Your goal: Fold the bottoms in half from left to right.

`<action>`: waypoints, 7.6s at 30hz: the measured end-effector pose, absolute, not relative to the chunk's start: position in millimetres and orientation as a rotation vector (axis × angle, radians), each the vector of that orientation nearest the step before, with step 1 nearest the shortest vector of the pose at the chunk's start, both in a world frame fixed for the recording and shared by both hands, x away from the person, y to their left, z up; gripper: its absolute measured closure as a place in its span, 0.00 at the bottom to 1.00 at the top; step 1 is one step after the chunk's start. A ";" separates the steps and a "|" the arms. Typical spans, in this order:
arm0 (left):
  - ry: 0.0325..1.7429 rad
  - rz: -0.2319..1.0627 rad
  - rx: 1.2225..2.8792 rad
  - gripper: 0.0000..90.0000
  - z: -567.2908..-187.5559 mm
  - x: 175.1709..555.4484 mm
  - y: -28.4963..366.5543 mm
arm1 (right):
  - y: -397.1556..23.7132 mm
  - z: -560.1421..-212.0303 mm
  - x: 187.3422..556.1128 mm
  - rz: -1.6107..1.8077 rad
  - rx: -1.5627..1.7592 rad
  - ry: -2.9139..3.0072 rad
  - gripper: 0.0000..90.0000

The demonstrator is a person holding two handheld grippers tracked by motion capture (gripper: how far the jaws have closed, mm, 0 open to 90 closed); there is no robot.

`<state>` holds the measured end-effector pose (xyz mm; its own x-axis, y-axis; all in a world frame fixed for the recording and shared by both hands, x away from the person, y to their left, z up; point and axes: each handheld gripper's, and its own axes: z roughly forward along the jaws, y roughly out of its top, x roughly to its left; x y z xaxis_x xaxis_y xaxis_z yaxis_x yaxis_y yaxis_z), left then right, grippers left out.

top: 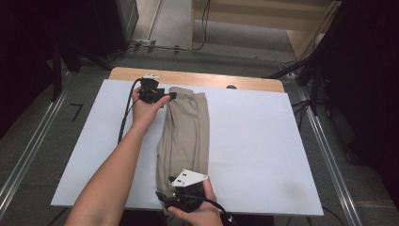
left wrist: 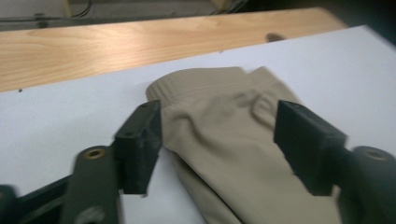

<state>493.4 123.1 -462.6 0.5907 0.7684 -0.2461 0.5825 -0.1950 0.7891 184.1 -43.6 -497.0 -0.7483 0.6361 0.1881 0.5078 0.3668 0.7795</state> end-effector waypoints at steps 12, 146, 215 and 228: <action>0.862 0.170 1.769 0.08 -452.5 408.8 178.8 | -102.7 -471.9 214.3 1.402 1.048 2.284 0.11; 0.887 0.137 2.024 0.44 -518.2 160.1 158.5 | -165.2 -510.8 156.8 1.252 1.265 2.292 0.52; 0.639 -0.051 2.188 0.94 -512.7 168.1 163.1 | -139.4 -516.7 129.2 1.097 1.176 2.437 0.97; 0.752 -0.015 2.130 0.86 -513.3 182.5 184.0 | -134.3 -517.5 151.3 1.149 1.240 2.306 0.73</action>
